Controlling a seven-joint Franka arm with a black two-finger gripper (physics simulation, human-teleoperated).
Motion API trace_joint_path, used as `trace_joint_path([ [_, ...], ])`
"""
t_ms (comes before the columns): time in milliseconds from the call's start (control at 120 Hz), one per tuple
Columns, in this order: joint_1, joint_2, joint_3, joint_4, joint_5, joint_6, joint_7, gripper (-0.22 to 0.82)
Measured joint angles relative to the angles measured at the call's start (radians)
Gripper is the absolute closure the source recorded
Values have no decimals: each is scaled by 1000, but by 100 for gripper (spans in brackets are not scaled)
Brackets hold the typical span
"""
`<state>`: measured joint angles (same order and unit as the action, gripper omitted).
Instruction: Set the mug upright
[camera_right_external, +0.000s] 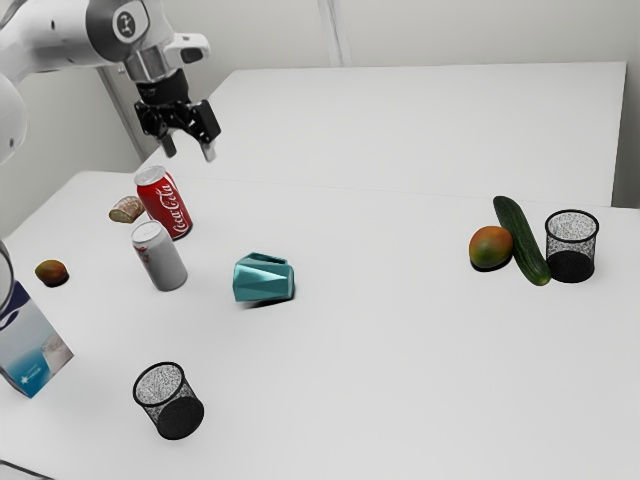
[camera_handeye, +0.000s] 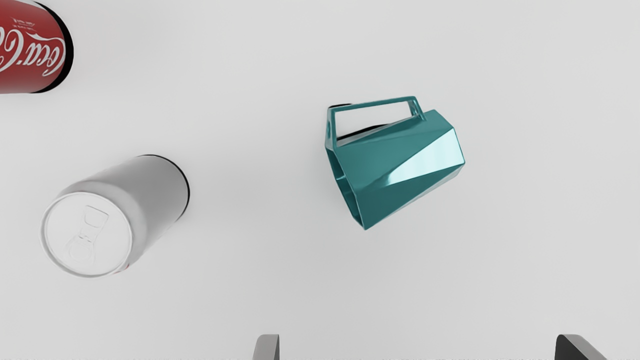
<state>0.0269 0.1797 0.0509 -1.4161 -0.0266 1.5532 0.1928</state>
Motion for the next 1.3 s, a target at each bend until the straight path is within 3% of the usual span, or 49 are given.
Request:
trace_joint_path([
  [200,2,16,32,-30,-100,20,10,0],
  [492,3,16,165,-300,-470,43,43,0],
  [650,9,44,198,-367,-575,74,93,0],
  [958,38,163,208,-374,-687,106,190,0],
  [1300,32,221,197,-369,-740,130,253,0],
])
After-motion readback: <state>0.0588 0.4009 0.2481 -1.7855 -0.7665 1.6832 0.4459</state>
